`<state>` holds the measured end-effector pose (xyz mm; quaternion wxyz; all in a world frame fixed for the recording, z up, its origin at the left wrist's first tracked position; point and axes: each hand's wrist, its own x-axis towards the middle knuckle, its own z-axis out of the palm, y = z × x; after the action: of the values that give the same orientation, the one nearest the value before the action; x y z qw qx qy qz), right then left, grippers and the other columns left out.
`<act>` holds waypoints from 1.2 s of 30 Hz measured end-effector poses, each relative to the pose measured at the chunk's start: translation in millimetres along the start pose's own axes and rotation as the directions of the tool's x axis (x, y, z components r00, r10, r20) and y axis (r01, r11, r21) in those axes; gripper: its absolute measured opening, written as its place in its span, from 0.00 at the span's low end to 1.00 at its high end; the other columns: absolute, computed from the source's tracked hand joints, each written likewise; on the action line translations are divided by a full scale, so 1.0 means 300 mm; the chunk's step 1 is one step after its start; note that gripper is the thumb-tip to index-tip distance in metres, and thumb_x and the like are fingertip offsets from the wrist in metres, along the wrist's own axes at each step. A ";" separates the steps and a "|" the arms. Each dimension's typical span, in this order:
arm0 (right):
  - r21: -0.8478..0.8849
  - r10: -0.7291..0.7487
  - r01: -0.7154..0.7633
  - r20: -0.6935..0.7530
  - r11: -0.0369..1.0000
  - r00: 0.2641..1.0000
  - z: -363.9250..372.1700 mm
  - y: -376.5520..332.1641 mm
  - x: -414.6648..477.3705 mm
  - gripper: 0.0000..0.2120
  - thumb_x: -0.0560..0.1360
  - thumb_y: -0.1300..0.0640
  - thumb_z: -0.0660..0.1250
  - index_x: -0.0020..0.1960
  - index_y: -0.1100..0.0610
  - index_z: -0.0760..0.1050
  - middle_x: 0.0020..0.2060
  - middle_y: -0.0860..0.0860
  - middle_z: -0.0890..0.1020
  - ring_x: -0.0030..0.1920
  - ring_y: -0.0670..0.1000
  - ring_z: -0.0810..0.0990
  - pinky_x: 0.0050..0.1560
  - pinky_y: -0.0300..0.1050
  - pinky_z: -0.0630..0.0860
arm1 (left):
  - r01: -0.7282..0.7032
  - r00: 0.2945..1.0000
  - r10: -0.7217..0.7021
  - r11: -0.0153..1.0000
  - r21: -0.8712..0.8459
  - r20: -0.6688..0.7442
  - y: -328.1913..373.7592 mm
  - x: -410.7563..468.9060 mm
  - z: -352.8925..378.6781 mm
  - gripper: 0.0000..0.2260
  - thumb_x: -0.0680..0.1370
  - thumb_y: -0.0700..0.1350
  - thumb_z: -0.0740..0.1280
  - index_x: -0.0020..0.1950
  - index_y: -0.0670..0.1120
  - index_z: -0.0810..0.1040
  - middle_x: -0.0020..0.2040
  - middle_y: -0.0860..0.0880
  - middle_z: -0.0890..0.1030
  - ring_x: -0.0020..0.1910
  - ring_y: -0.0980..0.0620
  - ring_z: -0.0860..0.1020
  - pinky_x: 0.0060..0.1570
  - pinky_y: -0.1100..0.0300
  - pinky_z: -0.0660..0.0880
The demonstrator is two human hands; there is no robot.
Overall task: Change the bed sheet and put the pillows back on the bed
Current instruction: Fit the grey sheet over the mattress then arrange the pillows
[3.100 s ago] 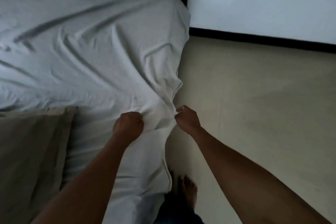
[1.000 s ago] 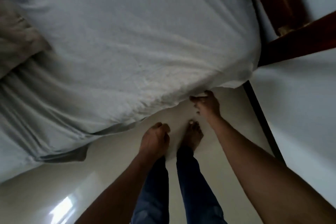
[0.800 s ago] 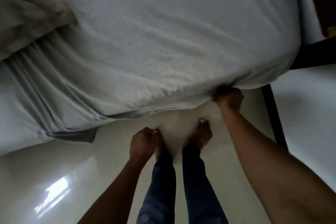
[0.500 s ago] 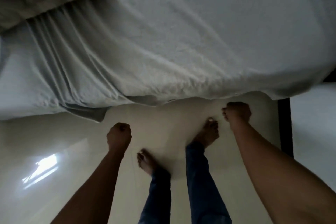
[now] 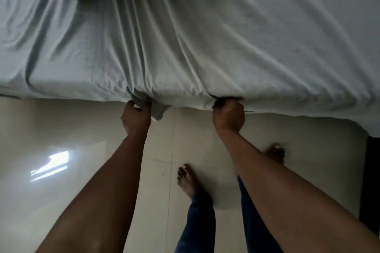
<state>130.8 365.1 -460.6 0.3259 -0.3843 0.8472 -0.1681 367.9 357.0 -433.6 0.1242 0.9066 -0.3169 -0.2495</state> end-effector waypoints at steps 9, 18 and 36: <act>-0.401 -0.469 0.454 0.065 0.796 0.881 0.060 0.199 -0.089 0.15 0.72 0.52 0.63 0.29 0.56 0.74 0.24 0.58 0.77 0.24 0.60 0.77 0.26 0.44 0.70 | -0.322 0.943 0.311 0.770 0.551 0.117 -0.149 0.120 -0.105 0.11 0.65 0.37 0.68 0.46 0.42 0.84 0.43 0.38 0.83 0.43 0.34 0.81 0.38 0.53 0.70; -0.555 -0.398 0.409 0.147 0.724 0.905 0.168 0.114 -0.009 0.16 0.52 0.65 0.81 0.28 0.58 0.73 0.23 0.56 0.75 0.22 0.57 0.77 0.23 0.40 0.70 | -0.346 0.937 0.282 0.819 0.457 0.204 -0.183 0.202 0.007 0.08 0.70 0.36 0.67 0.48 0.38 0.82 0.46 0.35 0.83 0.47 0.33 0.82 0.45 0.48 0.77; -0.159 -0.096 0.201 0.504 0.967 0.858 0.541 -0.332 -0.527 0.07 0.73 0.53 0.65 0.43 0.55 0.80 0.42 0.51 0.85 0.45 0.54 0.83 0.45 0.44 0.79 | -0.146 0.963 0.160 0.986 -0.082 0.215 -0.406 0.663 -0.353 0.11 0.64 0.53 0.69 0.36 0.47 0.84 0.29 0.48 0.83 0.34 0.47 0.85 0.40 0.47 0.83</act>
<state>373.0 415.4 -459.1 0.4753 -0.5103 0.7167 -0.0011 620.9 331.1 -465.1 0.1366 0.8415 -0.3895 -0.3485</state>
